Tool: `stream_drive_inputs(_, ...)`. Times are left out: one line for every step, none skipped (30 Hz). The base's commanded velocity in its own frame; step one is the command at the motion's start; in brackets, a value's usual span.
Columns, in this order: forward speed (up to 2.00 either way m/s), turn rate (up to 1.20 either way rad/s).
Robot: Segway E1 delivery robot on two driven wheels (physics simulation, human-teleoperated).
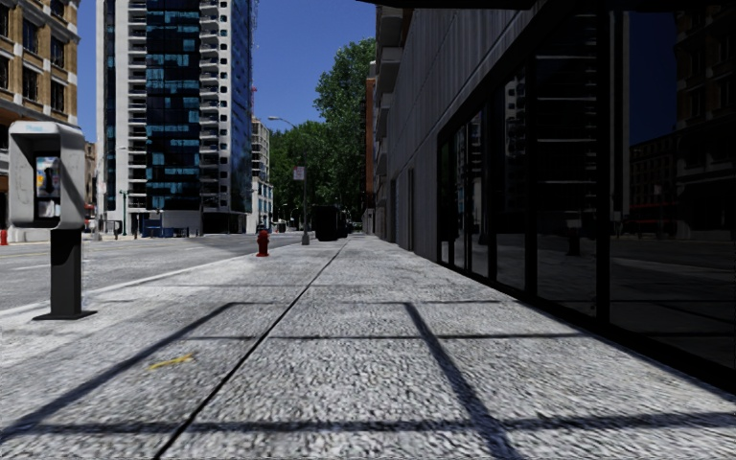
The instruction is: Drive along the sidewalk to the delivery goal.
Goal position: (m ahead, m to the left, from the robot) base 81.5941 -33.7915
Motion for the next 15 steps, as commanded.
stream_drive_inputs(2.0,0.0)
stream_drive_inputs(2.0,0.0)
stream_drive_inputs(2.0,0.0)
stream_drive_inputs(2.0,0.0)
stream_drive_inputs(2.0,0.0)
stream_drive_inputs(2.0,0.0)
stream_drive_inputs(2.0,0.0)
stream_drive_inputs(2.0,0.0)
stream_drive_inputs(2.0,0.0)
stream_drive_inputs(2.0,0.0)
stream_drive_inputs(2.0,0.0)
stream_drive_inputs(2.0,0.0)
stream_drive_inputs(2.0,0.0)
stream_drive_inputs(2.0,0.0)
stream_drive_inputs(2.0,0.0)
